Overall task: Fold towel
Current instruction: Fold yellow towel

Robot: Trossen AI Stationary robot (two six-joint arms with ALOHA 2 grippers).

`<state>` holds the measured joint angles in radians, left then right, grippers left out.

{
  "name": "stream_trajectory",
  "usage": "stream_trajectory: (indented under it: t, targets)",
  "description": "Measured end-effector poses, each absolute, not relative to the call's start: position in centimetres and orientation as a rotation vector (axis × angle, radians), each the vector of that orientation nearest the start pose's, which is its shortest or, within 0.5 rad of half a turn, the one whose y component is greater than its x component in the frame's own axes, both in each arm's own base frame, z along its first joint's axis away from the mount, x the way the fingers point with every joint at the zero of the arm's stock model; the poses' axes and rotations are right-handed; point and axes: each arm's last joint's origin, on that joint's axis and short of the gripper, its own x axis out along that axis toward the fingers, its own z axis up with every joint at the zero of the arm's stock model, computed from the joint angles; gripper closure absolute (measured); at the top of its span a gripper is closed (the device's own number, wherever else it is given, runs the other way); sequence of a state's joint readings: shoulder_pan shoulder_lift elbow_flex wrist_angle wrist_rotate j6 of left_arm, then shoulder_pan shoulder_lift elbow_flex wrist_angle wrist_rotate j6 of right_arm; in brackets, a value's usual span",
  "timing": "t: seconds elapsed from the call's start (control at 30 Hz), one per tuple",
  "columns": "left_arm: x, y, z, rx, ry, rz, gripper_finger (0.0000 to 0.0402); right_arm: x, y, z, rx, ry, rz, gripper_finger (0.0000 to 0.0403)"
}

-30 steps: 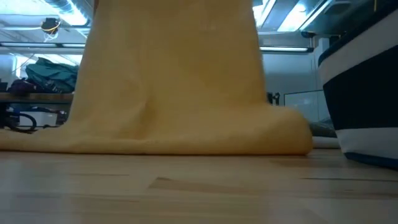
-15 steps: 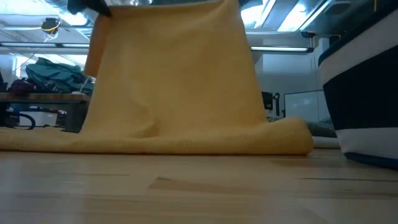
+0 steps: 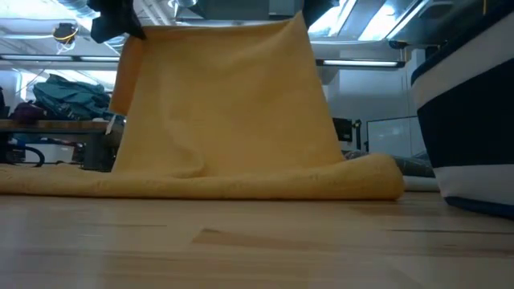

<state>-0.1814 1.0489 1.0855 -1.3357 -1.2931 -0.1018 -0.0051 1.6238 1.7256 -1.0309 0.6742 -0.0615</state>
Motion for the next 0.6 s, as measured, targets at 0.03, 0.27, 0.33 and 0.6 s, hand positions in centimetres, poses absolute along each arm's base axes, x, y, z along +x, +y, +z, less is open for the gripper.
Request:
stream_trajectory:
  t: [0.03, 0.27, 0.33, 0.6]
  targets:
    - [15.4, 0.0, 32.8, 0.839, 0.957, 0.982, 0.0401, 32.5, -2.0, 38.0, -0.388, 0.918, -0.610, 0.0402]
    - [16.0, -0.1, 33.0, 0.819, 0.925, 0.979, 0.0401, 33.2, -3.0, 37.1, -0.441, 0.963, -0.643, 0.0402]
    - [16.0, -0.1, 32.9, 0.818, 0.926, 0.978, 0.0401, 33.6, -3.2, 36.4, -0.463, 1.006, -0.634, 0.0402]
    - [15.9, -0.9, 32.9, 0.754, 0.941, 0.816, 0.0401, 33.8, -2.3, 34.6, -0.487, 1.147, -0.533, 0.0402]
